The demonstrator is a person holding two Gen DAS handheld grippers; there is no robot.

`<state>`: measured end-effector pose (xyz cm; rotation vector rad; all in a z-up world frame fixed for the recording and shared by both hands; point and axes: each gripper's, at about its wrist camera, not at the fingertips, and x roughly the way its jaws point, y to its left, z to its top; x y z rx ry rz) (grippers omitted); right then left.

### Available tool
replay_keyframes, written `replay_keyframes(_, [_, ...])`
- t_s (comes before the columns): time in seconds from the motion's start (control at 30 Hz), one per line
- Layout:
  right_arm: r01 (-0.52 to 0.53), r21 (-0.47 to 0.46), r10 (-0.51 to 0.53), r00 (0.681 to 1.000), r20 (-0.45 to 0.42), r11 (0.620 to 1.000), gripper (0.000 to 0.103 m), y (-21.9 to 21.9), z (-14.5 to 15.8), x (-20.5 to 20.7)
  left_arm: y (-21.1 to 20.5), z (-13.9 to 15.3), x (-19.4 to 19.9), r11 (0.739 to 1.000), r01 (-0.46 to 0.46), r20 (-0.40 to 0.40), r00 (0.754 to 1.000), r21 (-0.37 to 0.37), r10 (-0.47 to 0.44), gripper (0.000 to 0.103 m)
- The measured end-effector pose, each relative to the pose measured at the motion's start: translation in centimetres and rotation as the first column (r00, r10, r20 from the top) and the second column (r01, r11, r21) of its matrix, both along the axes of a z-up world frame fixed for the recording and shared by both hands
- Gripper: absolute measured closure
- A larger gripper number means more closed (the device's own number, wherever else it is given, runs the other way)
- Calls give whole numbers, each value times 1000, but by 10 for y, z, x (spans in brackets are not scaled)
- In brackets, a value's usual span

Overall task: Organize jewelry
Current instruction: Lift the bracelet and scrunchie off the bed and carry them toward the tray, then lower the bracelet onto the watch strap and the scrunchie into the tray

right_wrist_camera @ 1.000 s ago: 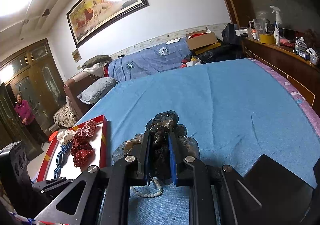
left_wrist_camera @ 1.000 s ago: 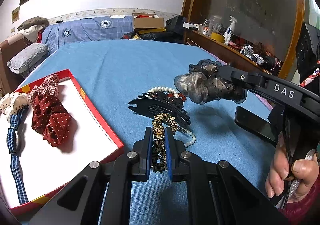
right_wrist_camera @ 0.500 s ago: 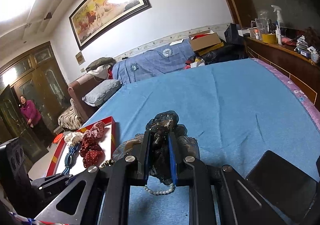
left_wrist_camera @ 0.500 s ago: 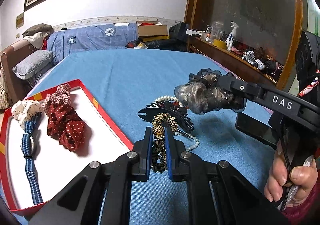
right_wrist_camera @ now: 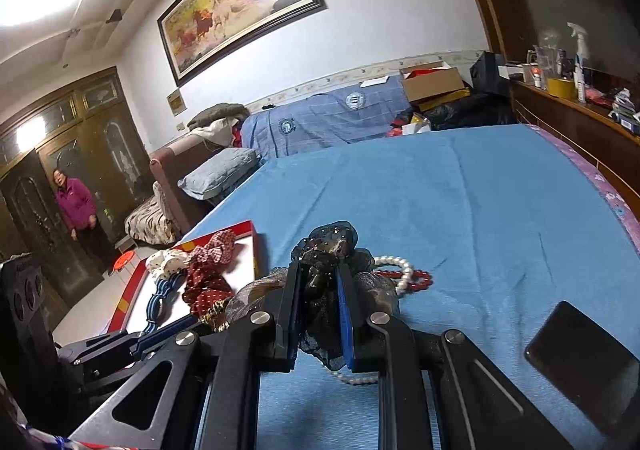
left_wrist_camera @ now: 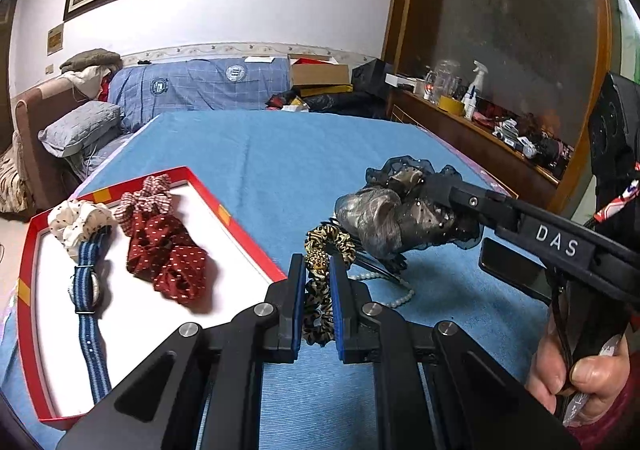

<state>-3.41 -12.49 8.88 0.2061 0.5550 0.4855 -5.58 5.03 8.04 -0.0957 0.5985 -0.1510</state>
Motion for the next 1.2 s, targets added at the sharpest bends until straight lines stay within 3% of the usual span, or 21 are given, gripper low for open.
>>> replay_keyframes(0.37, [-75,-21,75,997,1,997,85,49,8,2,46,8,-9,994,-105,28,994,-41,106,92])
replay_keyframes(0.73, [-171,-42,170,985,-14,984,85,116,3,5,103,3,-18,969,-240,23,970,-57,242,92])
replay_keyframes(1.2, [-242,-97,236,970,-65,965,85,166,-25,13,146,-20,-15,913,-408,-55,912,-32,406,92])
